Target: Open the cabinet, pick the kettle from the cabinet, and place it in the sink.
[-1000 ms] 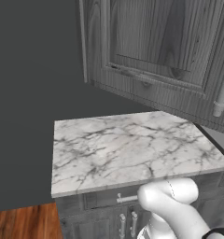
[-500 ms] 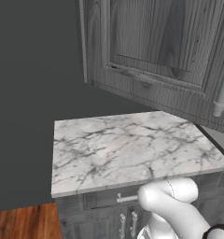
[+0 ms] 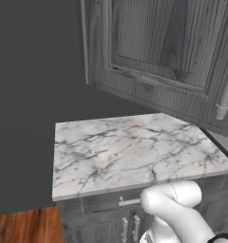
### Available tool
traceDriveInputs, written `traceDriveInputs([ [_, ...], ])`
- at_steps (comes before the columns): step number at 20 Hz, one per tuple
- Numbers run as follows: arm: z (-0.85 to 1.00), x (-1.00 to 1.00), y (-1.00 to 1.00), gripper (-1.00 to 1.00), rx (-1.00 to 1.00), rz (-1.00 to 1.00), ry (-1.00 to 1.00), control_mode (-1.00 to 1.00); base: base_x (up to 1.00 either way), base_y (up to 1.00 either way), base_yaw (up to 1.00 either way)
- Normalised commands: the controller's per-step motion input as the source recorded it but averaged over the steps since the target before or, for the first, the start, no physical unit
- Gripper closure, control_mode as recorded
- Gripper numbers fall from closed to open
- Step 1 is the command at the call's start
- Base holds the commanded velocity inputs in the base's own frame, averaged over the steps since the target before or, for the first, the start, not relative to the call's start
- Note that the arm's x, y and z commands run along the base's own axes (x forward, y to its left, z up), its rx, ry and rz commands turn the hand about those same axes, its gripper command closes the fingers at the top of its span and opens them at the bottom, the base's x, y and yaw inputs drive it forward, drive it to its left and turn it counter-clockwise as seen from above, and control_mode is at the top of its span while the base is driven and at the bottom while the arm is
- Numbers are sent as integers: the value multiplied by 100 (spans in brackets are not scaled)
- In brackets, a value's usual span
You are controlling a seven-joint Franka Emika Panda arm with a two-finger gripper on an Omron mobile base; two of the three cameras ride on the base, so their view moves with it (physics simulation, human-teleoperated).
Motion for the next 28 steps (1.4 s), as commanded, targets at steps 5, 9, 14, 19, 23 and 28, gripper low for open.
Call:
traceDriveInputs([
  [5, 0, -28, 31, -100, 0, 19, 0, -100, 0, 0, 0],
  [9, 0, -23, 31, -100, 0, 22, 0, -100, 0, 0, 0],
  [14, 0, -12, 44, -100, 0, 21, 0, -100, 0, 0, 0],
  [19, -2, -12, 57, -100, -4, 17, -1, -100, 0, 0, 0],
  [23, -6, -20, 56, -100, -4, 11, -7, -100, 0, 0, 0],
  [28, -5, -24, 54, -100, -3, 4, -12, -100, 0, 0, 0],
])
